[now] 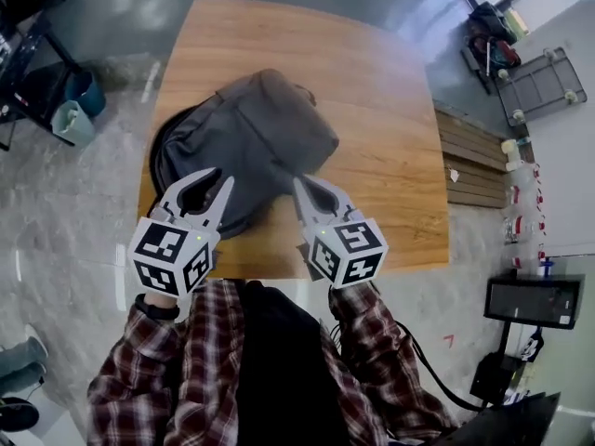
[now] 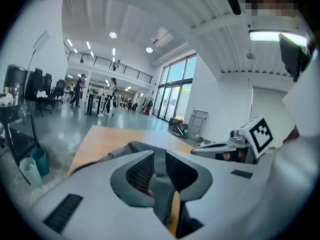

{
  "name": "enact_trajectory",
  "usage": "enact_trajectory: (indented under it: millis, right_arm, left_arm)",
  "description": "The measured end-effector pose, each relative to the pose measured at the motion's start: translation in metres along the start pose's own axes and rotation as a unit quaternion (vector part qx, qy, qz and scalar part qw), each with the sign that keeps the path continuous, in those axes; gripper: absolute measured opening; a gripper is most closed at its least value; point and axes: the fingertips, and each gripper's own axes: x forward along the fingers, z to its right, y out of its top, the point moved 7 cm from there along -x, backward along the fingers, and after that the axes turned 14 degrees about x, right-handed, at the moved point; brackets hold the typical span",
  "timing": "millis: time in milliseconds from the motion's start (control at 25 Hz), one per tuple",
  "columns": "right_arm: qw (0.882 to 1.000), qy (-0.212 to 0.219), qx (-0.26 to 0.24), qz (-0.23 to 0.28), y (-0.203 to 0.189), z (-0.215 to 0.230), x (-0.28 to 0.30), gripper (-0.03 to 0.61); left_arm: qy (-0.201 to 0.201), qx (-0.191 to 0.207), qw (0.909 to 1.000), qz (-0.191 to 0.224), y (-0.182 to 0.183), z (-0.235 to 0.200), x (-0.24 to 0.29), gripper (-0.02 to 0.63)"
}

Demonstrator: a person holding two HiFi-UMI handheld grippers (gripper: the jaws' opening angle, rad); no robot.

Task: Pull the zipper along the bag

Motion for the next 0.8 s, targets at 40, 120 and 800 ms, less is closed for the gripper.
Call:
enact_trajectory:
  millis: [40,120,800]
  right_arm:
    - [0.999,0.000,-0.012,0.031,0.013,-0.011,-0.008,0.011]
    - [0.996,0.001,-0.033,0.081,0.034,-0.030,-0.023,0.009]
    - [0.990,-0.001,-0.019,0.142,0.058,-0.054,-0.050,0.008]
  left_arm:
    - [0.012,0.017,0.9996,0.018,0.018,0.010,0.002,0.075]
    - [0.029,0.041,0.9974,0.051,0.047,0.028,0.003,0.075]
    - [0.087,0.054,0.9903,0.094,0.083,0.043,-0.009,0.006]
